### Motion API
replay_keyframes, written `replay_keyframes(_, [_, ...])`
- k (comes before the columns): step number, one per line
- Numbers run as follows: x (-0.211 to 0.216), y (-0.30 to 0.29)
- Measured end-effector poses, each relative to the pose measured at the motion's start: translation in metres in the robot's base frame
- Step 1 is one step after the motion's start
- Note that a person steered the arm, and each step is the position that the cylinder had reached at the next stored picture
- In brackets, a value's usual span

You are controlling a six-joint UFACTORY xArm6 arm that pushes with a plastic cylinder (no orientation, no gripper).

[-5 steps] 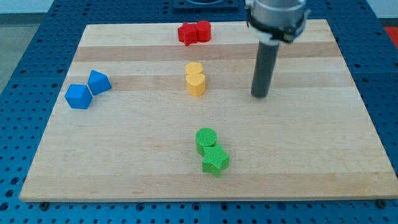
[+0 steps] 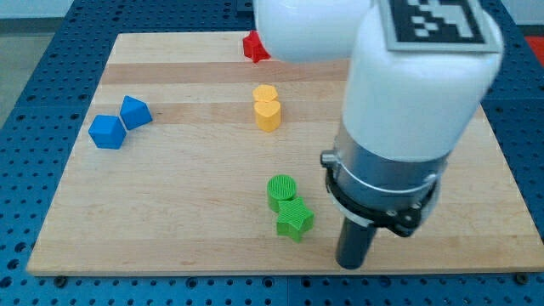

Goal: Slide blue traingle up

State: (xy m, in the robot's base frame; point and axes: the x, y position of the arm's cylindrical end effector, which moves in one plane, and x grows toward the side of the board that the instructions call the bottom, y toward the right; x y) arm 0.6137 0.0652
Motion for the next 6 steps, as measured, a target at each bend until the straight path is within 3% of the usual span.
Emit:
replay_keyframes(3, [-0.031,-0.07])
replay_keyframes(6, [-0.082,-0.09])
